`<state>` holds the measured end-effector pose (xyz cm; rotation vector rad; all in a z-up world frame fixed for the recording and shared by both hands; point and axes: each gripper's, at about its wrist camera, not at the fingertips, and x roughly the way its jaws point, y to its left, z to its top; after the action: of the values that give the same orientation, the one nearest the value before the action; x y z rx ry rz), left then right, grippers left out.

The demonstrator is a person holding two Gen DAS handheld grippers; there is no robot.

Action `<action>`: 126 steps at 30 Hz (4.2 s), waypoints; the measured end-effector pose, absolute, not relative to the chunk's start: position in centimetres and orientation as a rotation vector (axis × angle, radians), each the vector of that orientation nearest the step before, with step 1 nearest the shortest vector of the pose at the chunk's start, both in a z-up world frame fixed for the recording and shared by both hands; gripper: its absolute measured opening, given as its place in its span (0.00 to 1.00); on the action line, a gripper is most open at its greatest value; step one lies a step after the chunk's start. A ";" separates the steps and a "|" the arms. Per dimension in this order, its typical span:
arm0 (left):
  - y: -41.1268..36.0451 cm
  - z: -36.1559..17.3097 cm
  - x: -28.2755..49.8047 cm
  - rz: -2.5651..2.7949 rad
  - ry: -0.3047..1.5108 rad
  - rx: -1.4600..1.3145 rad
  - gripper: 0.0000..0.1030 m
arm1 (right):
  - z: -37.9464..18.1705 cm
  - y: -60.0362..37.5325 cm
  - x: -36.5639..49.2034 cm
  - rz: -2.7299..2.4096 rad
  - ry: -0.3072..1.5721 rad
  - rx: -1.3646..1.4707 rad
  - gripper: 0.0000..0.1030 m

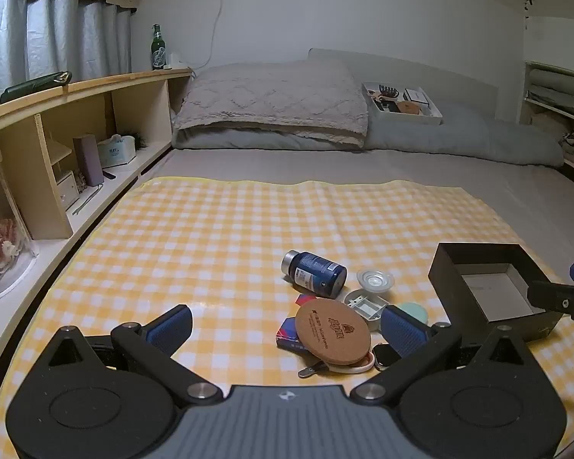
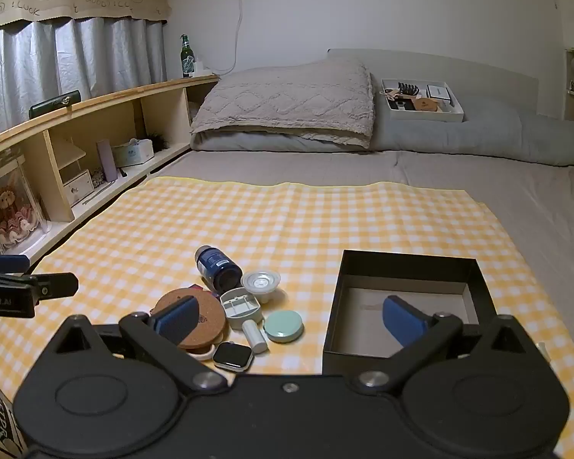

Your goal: Organize rigid objects

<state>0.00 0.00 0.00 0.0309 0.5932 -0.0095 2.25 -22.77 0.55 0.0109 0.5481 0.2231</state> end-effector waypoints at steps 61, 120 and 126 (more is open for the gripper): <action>0.0 0.0 0.0 -0.009 0.595 0.031 1.00 | 0.4 -22.5 2.2 0.217 0.555 -0.004 1.00; -1.5 -0.3 1.2 -0.017 0.609 0.066 1.00 | 4.0 -33.5 10.3 0.005 0.575 0.059 1.00; -2.5 -0.6 2.1 -0.041 0.630 0.116 1.00 | 1.4 -38.0 13.6 -0.077 0.683 0.071 1.00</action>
<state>2.08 -2.53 -0.63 0.1164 0.6296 -0.0413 13.57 -37.98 1.39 0.0707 0.6834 -0.0768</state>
